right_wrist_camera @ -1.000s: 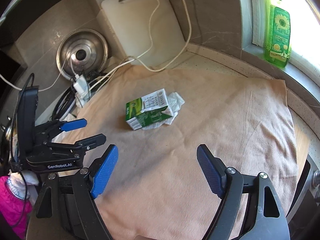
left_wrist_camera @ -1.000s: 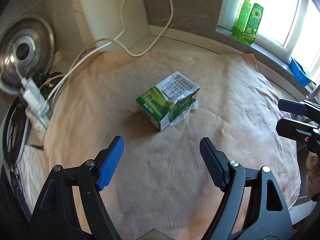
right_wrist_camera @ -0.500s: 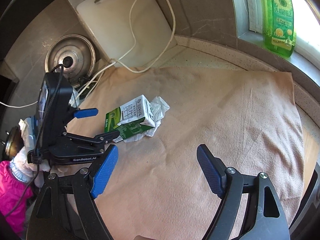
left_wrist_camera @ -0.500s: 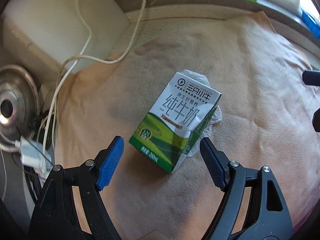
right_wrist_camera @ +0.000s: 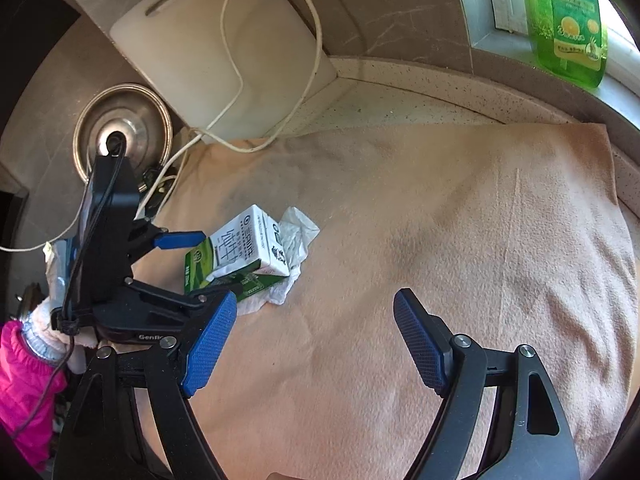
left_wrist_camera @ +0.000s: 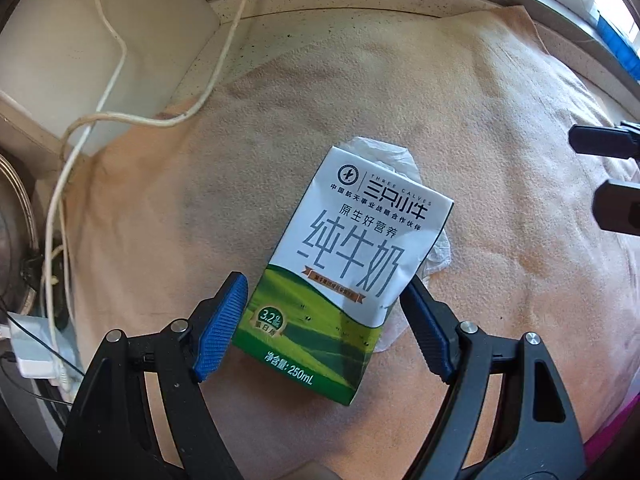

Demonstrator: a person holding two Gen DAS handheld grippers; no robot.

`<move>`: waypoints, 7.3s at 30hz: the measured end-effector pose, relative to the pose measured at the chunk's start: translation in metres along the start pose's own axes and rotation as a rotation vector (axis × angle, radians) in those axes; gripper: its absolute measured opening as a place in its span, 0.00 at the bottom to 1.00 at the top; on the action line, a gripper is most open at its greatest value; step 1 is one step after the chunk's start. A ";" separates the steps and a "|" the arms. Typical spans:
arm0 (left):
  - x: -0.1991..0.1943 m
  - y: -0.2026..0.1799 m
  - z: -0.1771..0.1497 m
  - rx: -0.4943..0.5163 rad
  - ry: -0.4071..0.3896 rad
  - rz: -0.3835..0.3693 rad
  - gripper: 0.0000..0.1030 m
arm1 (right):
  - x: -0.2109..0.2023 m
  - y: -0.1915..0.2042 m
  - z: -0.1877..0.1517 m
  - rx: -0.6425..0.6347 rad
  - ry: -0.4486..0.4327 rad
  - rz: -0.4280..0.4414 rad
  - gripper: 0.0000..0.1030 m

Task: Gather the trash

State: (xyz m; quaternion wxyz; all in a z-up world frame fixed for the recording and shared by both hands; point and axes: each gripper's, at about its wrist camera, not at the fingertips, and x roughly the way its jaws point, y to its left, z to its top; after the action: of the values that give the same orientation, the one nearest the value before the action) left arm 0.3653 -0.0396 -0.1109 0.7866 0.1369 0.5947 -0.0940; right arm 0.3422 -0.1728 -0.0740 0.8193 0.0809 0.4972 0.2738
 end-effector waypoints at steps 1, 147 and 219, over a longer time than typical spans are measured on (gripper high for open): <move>0.001 0.000 -0.001 -0.009 -0.009 -0.003 0.79 | 0.003 -0.001 0.002 0.004 0.004 0.004 0.78; 0.039 -0.067 -0.447 -0.556 0.190 -0.083 0.59 | 0.054 0.178 -0.359 -0.245 0.312 -0.078 0.03; -0.146 -0.028 -0.375 -0.573 -0.219 0.069 0.84 | -0.069 0.181 -0.282 -0.281 0.031 -0.134 0.70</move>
State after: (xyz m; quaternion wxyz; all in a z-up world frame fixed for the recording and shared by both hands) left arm -0.0249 0.0544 -0.0692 0.8553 -0.0816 0.5037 0.0900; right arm 0.0086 -0.0975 -0.0867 0.8311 -0.0721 0.4709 0.2869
